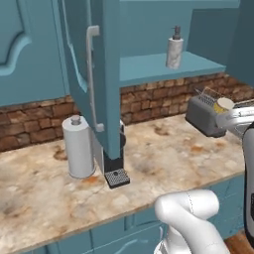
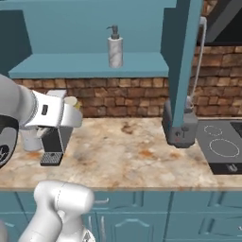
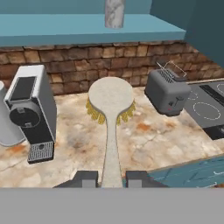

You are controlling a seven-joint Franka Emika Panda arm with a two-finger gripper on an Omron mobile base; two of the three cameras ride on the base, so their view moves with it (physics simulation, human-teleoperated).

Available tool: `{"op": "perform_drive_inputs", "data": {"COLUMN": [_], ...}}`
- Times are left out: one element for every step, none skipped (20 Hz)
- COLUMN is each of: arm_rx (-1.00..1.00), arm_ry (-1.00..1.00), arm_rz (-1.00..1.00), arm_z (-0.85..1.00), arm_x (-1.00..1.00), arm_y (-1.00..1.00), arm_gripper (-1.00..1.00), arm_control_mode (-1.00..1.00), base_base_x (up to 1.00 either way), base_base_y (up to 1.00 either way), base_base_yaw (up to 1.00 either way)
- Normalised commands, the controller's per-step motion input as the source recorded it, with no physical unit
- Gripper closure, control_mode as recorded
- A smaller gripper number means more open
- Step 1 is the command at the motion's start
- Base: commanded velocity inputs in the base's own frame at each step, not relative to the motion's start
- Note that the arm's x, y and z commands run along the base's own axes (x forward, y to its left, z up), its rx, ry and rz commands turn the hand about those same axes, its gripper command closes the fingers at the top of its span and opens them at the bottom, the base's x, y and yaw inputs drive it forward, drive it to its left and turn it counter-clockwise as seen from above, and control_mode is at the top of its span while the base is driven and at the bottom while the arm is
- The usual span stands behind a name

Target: Locate and retrieve the dish brush and soap dispenser from the cabinet. Place them next to the sink.

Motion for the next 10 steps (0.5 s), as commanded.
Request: {"op": "perform_drive_inputs", "data": {"arm_rx": [0.00,0.00,0.00,0.00,0.00,0.00,0.00,0.00,0.00,0.00], "arm_ry": [0.00,0.00,0.00,0.00,0.00,0.00,0.00,0.00,0.00,0.00], "arm_rz": [0.00,0.00,0.00,0.00,0.00,0.00,0.00,0.00,0.00,0.00], "arm_z": [0.00,0.00,0.00,0.00,0.00,0.00,0.00,0.00,0.00,0.00], "arm_x": [0.00,0.00,0.00,0.00,0.00,0.00,0.00,0.00,0.00,0.00], "arm_y": [0.00,0.00,0.00,0.00,0.00,0.00,0.00,0.00,0.00,0.00], "arm_gripper": [1.00,1.00,1.00,1.00,1.00,1.00,1.00,1.00,1.00,1.00], "arm_control_mode": [1.00,1.00,1.00,1.00,1.00,1.00,1.00,1.00,1.00,1.00], "base_base_x": [0.00,0.00,0.00,0.00,0.00,0.00,0.00,0.00,0.00,0.00], "base_base_y": [0.00,0.00,0.00,0.00,0.00,0.00,0.00,0.00,0.00,0.00], "base_base_yaw": [-0.50,-0.50,-0.50,-0.50,-0.50,-0.50,-0.50,-0.50,-0.50,-0.49]}}
